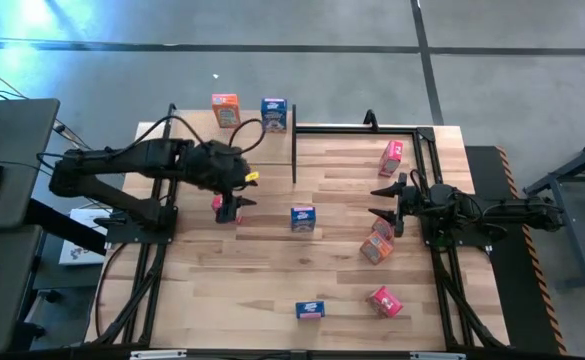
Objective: Stack cereal on shelf
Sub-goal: Put the bottom right red cereal box on the the shelf
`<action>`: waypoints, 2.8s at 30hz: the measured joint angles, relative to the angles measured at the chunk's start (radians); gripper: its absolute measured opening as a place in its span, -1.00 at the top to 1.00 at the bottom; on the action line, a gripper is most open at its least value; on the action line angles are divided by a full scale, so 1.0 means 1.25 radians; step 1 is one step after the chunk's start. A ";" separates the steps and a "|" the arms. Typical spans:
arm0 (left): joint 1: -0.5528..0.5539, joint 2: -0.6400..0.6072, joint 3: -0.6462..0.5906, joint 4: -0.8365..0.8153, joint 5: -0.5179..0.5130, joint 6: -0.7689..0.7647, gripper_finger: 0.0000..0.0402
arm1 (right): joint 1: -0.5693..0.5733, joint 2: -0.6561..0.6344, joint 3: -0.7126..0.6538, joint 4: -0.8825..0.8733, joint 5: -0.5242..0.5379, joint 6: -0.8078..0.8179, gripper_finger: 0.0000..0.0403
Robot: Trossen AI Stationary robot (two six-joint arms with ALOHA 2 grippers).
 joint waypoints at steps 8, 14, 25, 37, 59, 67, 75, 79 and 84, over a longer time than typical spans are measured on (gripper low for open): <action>-0.053 -0.058 -0.098 0.041 -0.063 -0.084 -0.13 | 0.000 0.000 0.000 0.001 -0.002 0.015 -0.23; -0.096 -0.079 -0.121 0.044 -0.109 -0.148 -0.13 | 0.000 0.000 0.000 0.001 -0.016 0.014 -0.34; -0.198 -0.078 -0.121 0.044 -0.224 -0.245 -0.13 | -0.001 0.000 0.000 0.001 -0.016 0.008 -0.73; -0.308 -0.078 -0.121 0.042 -0.298 -0.392 -0.13 | -0.001 0.000 0.000 -0.018 -0.016 0.014 -0.78; -0.383 -0.078 -0.121 0.031 -0.413 -0.468 -0.13 | -0.007 0.000 0.000 0.120 0.087 0.224 -0.78; -0.356 -0.077 -0.121 0.031 -0.415 -0.431 -0.13 | -0.007 0.000 0.000 0.387 0.225 0.228 -0.78; -0.332 -0.077 -0.121 0.031 -0.414 -0.430 -0.13 | -0.007 0.012 0.076 0.408 0.255 0.188 -0.78; -0.329 -0.077 -0.121 0.031 -0.414 -0.402 -0.13 | -0.007 0.050 0.178 0.274 0.250 0.204 -0.78; -0.329 -0.077 -0.121 0.031 -0.414 -0.388 -0.13 | -0.007 0.135 0.344 0.003 0.232 0.307 -0.78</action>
